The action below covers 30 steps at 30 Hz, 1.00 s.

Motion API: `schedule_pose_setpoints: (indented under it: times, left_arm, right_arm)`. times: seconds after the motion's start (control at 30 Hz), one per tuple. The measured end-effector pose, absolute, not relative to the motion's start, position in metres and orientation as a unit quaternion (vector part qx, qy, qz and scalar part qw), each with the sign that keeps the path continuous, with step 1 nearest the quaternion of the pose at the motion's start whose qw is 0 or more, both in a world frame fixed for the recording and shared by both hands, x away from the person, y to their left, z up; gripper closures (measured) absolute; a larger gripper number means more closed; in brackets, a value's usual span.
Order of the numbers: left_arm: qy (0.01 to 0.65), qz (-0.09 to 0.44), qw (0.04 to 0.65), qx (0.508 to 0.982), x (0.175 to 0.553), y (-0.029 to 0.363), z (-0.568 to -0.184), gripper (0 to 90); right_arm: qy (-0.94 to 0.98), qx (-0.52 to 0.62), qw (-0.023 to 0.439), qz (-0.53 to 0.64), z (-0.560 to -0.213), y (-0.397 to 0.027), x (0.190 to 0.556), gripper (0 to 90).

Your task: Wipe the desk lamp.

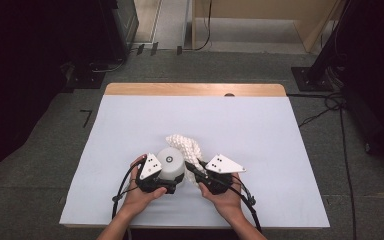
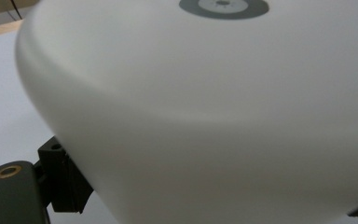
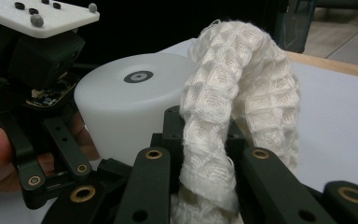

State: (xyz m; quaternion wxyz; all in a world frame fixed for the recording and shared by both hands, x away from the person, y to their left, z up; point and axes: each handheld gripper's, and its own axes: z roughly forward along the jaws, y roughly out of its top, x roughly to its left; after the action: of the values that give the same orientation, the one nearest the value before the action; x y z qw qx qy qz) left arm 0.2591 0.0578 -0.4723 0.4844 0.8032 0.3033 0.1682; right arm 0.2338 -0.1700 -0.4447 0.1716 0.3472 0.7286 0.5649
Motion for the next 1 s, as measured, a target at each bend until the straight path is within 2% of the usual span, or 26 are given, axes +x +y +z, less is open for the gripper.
schedule_pose_setpoints:
  times: [0.2,0.37,0.53,0.77,0.87,1.0]
  left_arm:
    - [0.305,0.178,0.509,0.785,0.259,0.066,-0.464,8.2]
    - [0.322,0.194,0.499,0.781,0.262,0.069,-0.468,8.1]
    - [0.344,0.228,0.475,0.777,0.265,0.067,-0.477,8.1]
    - [0.355,0.221,0.466,0.780,0.269,0.071,-0.480,7.9]
    - [0.361,0.231,0.466,0.774,0.265,0.072,-0.477,1.6]
    - [0.373,0.248,0.475,0.758,0.258,0.073,-0.470,1.2]
  right_arm:
    - [0.748,0.353,0.150,0.542,-0.460,-0.165,0.240,78.4]
    - [0.761,0.366,0.131,0.519,-0.472,-0.161,0.244,78.2]
    - [0.753,0.375,0.143,0.521,-0.470,-0.167,0.246,78.3]
    - [0.740,0.392,0.154,0.524,-0.469,-0.181,0.250,78.3]
    - [0.739,0.394,0.156,0.524,-0.469,-0.184,0.251,78.2]
    - [0.737,0.399,0.158,0.523,-0.469,-0.185,0.251,78.2]
